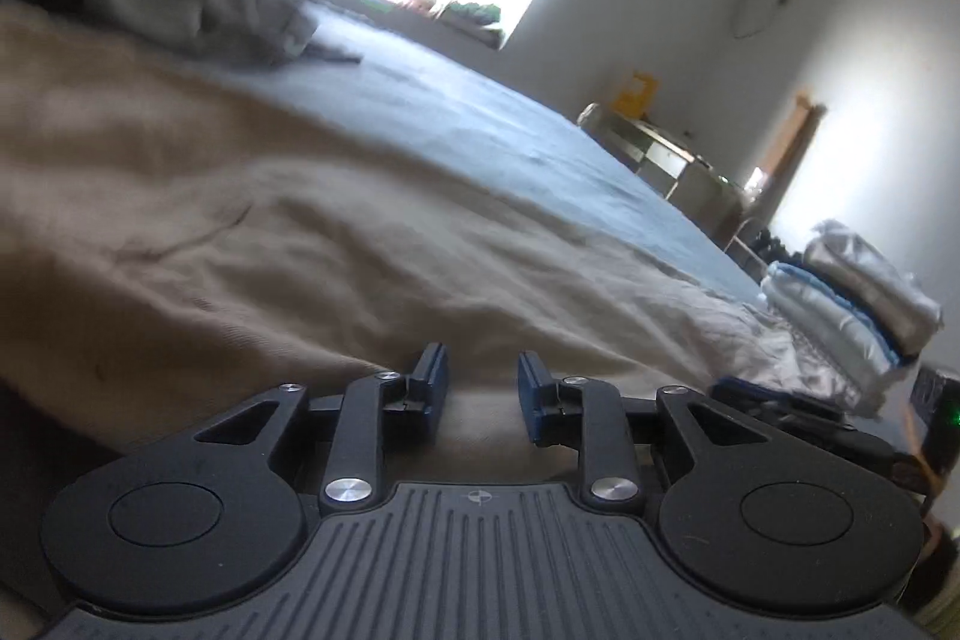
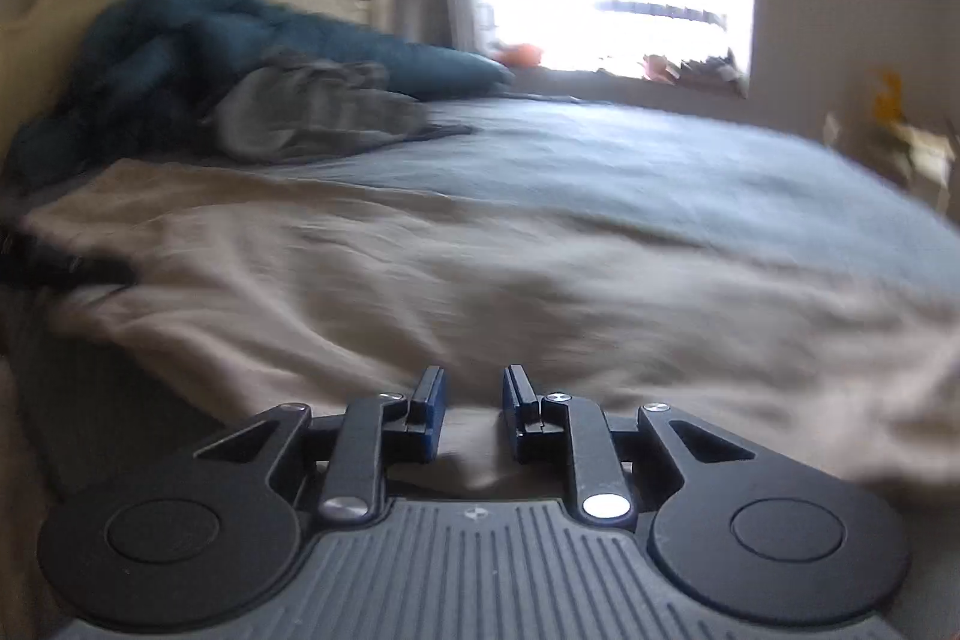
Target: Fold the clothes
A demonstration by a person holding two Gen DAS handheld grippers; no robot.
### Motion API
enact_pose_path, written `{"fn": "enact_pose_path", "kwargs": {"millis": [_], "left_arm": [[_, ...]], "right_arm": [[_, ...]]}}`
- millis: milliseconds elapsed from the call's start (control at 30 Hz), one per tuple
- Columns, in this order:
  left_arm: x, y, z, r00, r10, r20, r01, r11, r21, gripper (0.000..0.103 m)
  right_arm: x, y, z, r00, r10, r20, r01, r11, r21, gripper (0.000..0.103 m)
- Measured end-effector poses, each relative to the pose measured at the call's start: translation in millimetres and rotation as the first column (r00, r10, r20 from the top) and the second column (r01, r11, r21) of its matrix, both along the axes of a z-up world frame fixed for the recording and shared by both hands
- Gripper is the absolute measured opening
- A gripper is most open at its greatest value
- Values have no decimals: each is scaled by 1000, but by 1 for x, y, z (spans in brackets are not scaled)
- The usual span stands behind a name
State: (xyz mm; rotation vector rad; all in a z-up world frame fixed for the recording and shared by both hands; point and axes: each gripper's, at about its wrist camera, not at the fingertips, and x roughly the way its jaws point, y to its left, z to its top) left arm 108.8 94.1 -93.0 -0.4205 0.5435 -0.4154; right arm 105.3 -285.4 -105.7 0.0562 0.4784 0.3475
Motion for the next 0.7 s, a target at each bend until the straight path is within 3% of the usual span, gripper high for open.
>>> {"fn": "enact_pose_path", "kwargs": {"millis": [67,133,200,233,333,400,467,533,700], "left_arm": [[-2,4,-2,1000,1,-4,-1,1000,-28,26],[-4,7,-4,1000,0,-8,-1,999,-41,26],[-4,8,-5,1000,-1,-11,0,998,-56,26],[-4,9,-5,1000,-1,-13,0,998,-64,26],[-4,10,-6,1000,0,-13,-1,997,-74,26],[-4,10,-7,1000,0,-11,-1,997,-76,26],[-4,10,-7,1000,0,-10,0,997,-78,26],[-4,10,-7,1000,-2,-11,1,997,-81,26],[-5,11,-7,1000,-1,-11,0,996,-90,26]], "right_arm": [[0,-37,5,997,-55,-49,61,990,125,18],[-2,-73,9,984,-166,-70,176,970,169,18],[-4,-119,6,953,-286,-103,302,924,232,18],[-7,-144,4,933,-334,-135,360,884,298,18],[-23,-207,-2,860,-448,-246,509,709,488,19],[-37,-235,-3,797,-527,-295,593,594,543,24],[-44,-251,-7,764,-543,-350,630,509,586,46],[-50,-264,-12,738,-540,-405,655,430,621,46],[-28,-273,-19,705,-518,-485,694,361,623,48]]}}
